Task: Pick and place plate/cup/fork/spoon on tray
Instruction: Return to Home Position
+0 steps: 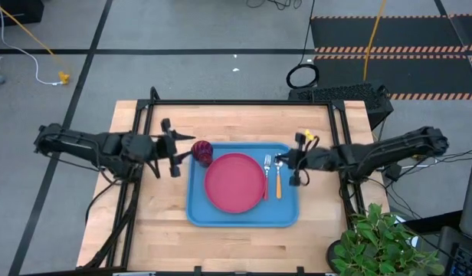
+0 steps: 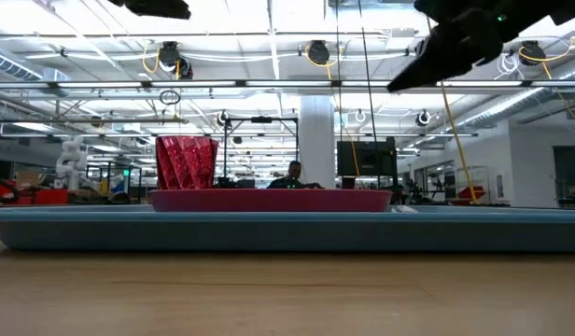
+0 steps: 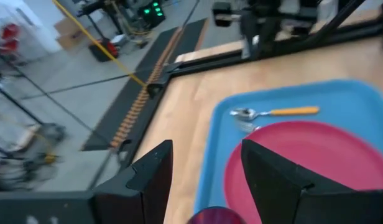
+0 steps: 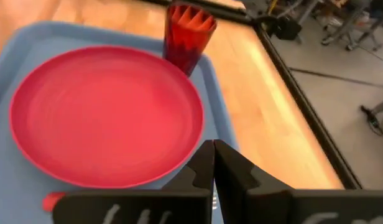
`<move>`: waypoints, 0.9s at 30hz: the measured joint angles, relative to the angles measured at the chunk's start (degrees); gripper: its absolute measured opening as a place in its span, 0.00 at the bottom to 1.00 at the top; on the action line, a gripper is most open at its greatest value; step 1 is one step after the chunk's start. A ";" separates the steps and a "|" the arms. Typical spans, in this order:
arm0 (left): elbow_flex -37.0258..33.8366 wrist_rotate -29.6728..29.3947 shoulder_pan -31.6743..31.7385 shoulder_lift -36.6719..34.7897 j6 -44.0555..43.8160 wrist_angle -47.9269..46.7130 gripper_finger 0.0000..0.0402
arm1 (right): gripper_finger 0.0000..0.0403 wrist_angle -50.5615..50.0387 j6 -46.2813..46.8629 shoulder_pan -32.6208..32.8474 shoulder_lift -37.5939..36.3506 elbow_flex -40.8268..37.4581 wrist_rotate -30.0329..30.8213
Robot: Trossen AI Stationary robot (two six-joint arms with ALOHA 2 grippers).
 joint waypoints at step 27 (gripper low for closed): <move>-25.60 10.28 2.68 -23.14 0.52 11.21 0.02 | 0.00 22.61 -4.78 -12.37 -10.13 -19.26 -14.13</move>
